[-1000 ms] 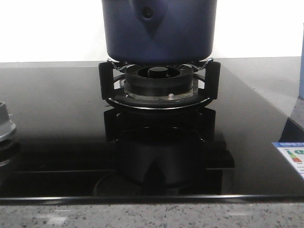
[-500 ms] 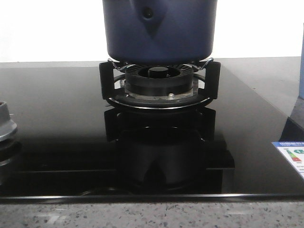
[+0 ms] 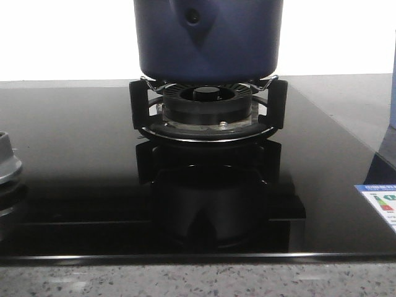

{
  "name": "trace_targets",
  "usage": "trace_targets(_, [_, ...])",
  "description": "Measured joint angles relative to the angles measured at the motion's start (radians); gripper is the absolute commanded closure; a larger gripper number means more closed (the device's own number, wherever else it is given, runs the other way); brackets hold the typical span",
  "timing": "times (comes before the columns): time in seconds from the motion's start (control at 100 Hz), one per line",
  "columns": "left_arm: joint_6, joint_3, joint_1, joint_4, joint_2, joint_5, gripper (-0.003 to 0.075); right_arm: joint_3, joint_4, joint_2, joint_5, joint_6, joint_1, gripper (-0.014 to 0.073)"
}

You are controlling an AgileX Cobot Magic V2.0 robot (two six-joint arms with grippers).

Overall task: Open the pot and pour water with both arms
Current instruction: 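Move the right gripper down to the light blue ribbed cup, then close the right gripper around the light blue cup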

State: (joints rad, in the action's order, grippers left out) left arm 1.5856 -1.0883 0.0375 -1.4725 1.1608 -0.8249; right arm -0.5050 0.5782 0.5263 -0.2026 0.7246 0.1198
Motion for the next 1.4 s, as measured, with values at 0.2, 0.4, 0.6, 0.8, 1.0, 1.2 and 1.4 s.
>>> trace_targets(0.2, [0.000, 0.001, 0.000, -0.013, 0.000, 0.002, 0.0466, 0.000, 0.020, 0.000, -0.030, -0.003, 0.000, 0.0006])
trace_targets(0.4, [0.000, 0.001, 0.000, -0.035, 0.000, -0.002, 0.0466, 0.020, 0.024, 0.006, -0.045, -0.003, 0.000, 0.0007])
trace_targets(0.6, [0.000, 0.001, 0.000, -0.037, 0.000, -0.017, 0.0466, 0.043, 0.028, 0.024, -0.049, -0.005, 0.000, 0.0008])
trace_targets(0.8, [0.000, 0.001, 0.008, -0.039, 0.000, -0.020, 0.0466, 0.048, 0.053, 0.028, -0.032, -0.005, 0.000, 0.0008])
trace_targets(1.0, [0.000, 0.001, 0.008, -0.039, 0.000, -0.020, 0.0466, 0.104, 0.058, 0.048, 0.005, -0.005, 0.000, 0.0008])
trace_targets(1.2, [0.000, 0.001, 0.008, -0.039, 0.000, -0.020, 0.0466, 0.170, 0.093, 0.048, 0.079, -0.006, 0.000, 0.0008])
trace_targets(1.4, [0.000, 0.001, 0.008, -0.039, 0.000, -0.020, 0.0466, 0.187, 0.108, 0.065, 0.172, -0.007, -0.057, 0.0008])
